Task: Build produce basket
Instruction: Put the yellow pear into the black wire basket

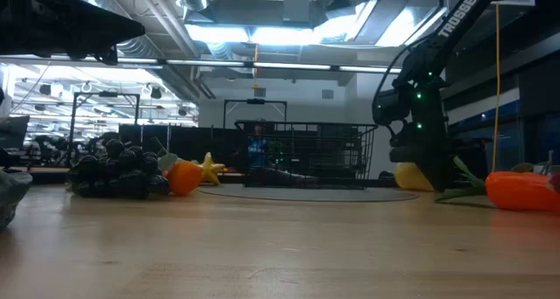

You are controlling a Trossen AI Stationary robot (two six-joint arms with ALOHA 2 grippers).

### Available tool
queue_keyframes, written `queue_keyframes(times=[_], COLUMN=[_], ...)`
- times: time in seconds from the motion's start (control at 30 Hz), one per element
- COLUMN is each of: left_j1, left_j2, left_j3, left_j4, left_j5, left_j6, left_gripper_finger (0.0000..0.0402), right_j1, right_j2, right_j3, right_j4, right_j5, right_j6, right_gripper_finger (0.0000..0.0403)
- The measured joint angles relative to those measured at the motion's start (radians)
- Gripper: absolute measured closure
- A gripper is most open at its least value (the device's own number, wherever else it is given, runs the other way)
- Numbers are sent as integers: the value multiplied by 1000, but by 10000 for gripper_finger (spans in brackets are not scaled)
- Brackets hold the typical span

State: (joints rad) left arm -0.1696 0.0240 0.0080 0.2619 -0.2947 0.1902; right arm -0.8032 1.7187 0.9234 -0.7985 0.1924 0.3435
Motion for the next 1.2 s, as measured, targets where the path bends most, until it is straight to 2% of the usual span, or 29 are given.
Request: queue_keyframes(times=[0.2, 0.43, 0.57, 0.77, 0.9, 1.07, 1.2], left_j1=[0, 0, 0, 0, 0, 0, 0], left_j2=[0, 0, 0, 0, 0, 0, 0], left_j3=[0, 0, 0, 0, 0, 0, 0], left_j4=[0, 0, 0, 0, 0, 0, 0], left_j5=[0, 0, 0, 0, 0, 0, 0], left_j6=[0, 0, -1, -2, 2, 3, 3], left_gripper_finger=[379, 379, 379, 379, 379, 379, 379], right_j1=[6, 25, 37, 87, 136, 200, 245], right_j2=[0, 0, 0, -2, -2, -2, -2], right_j3=[48, 245, 416, 696, 868, 1013, 1043], right_j4=[-101, -328, -449, -604, -641, -538, -402], right_j5=[4, 221, 272, 259, 240, 131, 24], right_j6=[-36, -41, -45, -68, -95, -169, -223], right_gripper_finger=[402, 403, 403, 403, 403, 403, 403])
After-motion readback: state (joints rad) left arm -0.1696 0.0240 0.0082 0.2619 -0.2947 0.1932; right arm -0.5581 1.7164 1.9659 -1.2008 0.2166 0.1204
